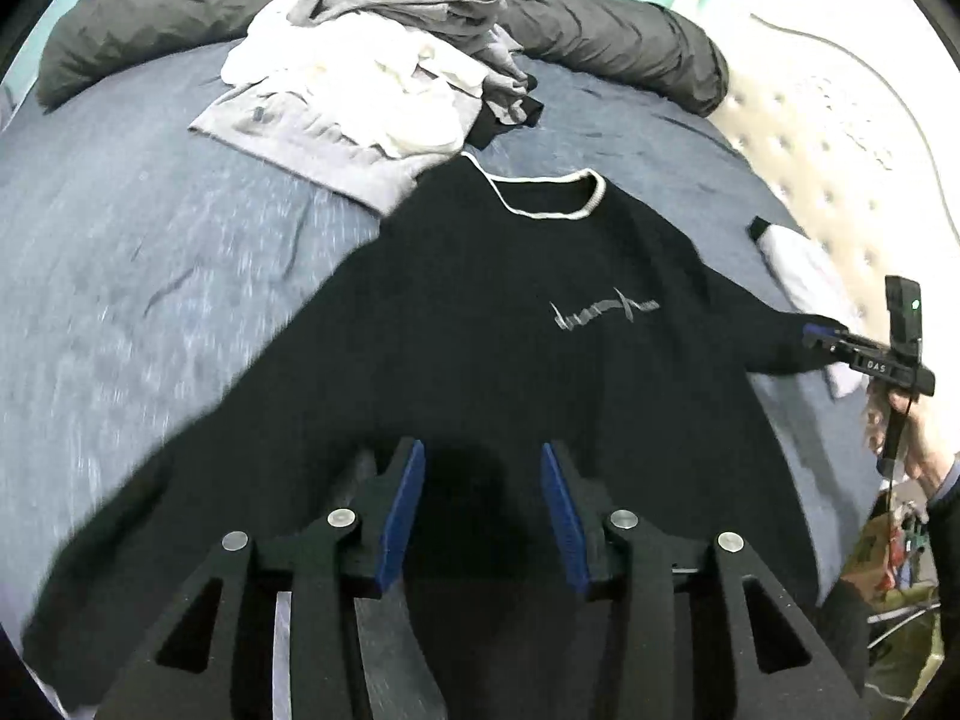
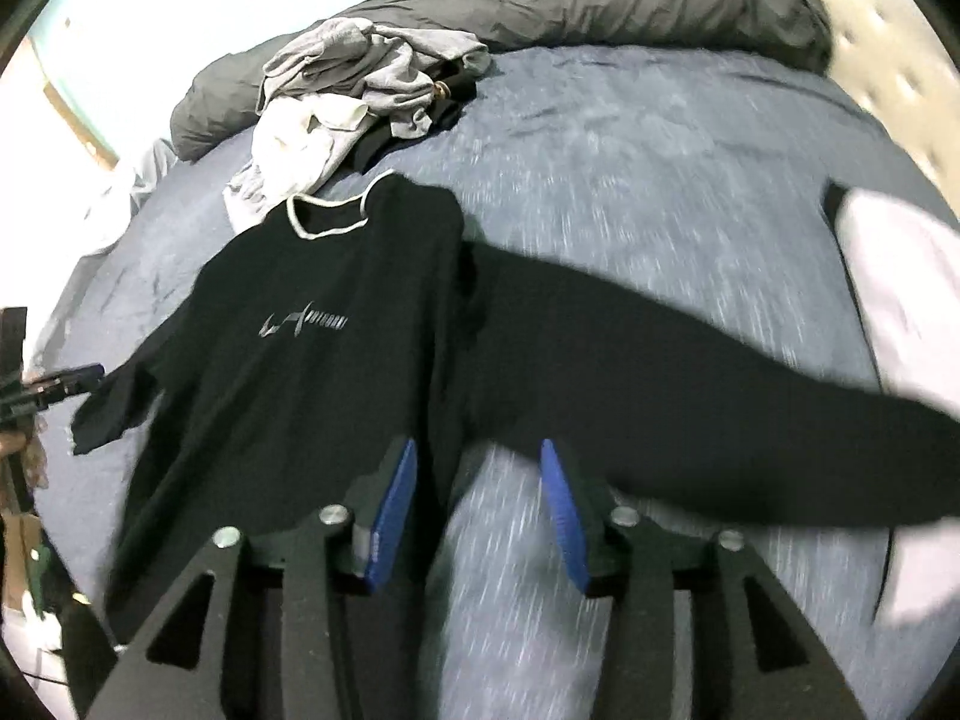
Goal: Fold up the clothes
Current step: 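Move both tools along the sweatshirt body toward the white-trimmed collar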
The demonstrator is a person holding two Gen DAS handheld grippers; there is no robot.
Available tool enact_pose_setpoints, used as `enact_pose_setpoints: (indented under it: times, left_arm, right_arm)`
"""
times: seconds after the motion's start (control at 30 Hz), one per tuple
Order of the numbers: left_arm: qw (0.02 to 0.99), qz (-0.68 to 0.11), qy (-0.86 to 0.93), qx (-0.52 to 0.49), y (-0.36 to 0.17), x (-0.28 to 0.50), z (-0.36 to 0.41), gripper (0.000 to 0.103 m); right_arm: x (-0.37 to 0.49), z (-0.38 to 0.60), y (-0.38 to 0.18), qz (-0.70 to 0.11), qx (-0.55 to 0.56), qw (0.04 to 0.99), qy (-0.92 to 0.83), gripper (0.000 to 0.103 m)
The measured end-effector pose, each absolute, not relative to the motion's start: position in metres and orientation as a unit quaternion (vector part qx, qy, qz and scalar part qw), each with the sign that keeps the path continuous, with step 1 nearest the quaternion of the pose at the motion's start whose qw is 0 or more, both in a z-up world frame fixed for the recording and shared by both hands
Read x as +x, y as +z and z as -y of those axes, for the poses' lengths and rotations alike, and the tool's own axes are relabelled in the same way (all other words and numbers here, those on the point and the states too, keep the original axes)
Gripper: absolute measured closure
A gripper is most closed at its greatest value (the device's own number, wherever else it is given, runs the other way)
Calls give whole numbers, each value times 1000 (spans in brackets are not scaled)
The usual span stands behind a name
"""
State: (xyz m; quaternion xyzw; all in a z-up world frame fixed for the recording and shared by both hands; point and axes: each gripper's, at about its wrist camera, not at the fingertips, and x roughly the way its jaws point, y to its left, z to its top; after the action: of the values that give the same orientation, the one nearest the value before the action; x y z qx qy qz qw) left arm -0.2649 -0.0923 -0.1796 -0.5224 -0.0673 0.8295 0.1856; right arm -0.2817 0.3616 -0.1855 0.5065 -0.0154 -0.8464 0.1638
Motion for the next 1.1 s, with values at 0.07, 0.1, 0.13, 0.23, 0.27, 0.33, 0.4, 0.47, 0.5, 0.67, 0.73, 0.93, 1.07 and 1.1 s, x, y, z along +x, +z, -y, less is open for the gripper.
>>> enact_pose_setpoints:
  times: [0.07,0.1,0.13,0.23,0.27,0.33,0.4,0.47,0.5,0.67,0.73,0.93,1.07,1.1]
  left_arm:
    - [182,71,830,-523,-188,-287,94,58]
    - [178,77,831,-521,-192,-299,97,58]
    - [177,85,833,-518,-195,-310,100,57]
    - [172,101,836,-512,-203,-342,106,50]
    - [171,97,837,-511,-205,-352,104,49]
    - [170,88,839,-510,-209,-371,101,48]
    - [172,86,837,-513,-214,-389,96,48]
    - [175,85,834,-516,-220,-407,90,48]
    - [179,87,834,-515,-223,-415,86,47]
    - [185,82,827,-525,-238,-449,72,46]
    - [179,71,827,-528,-244,-460,68,45]
    - [195,73,811,-547,-264,-477,67,43]
    - [203,93,805,-549,-271,-483,72,43]
    - [206,97,804,-550,-272,-484,73,43]
  right_arm:
    - [-306,-356,-194,8,508,170,-844,53]
    - [-317,-353,-199,5,509,173,-843,53]
    - [-327,-350,-202,4,508,176,-843,53]
    - [-355,-341,-209,8,498,183,-848,53]
    - [-364,-338,-210,9,494,185,-850,53]
    - [-382,-332,-213,10,487,186,-853,53]
    - [-399,-327,-215,13,482,183,-857,52]
    - [-416,-322,-217,17,477,181,-860,52]
    - [-424,-318,-217,20,474,181,-862,52]
    - [-451,-280,-220,-8,470,215,-856,52]
    - [-458,-261,-224,-34,474,227,-850,52]
    - [-490,-230,-242,-72,490,239,-835,51]
    - [-506,-222,-259,-88,515,241,-818,51]
    - [-508,-222,-261,-87,518,243,-815,52]
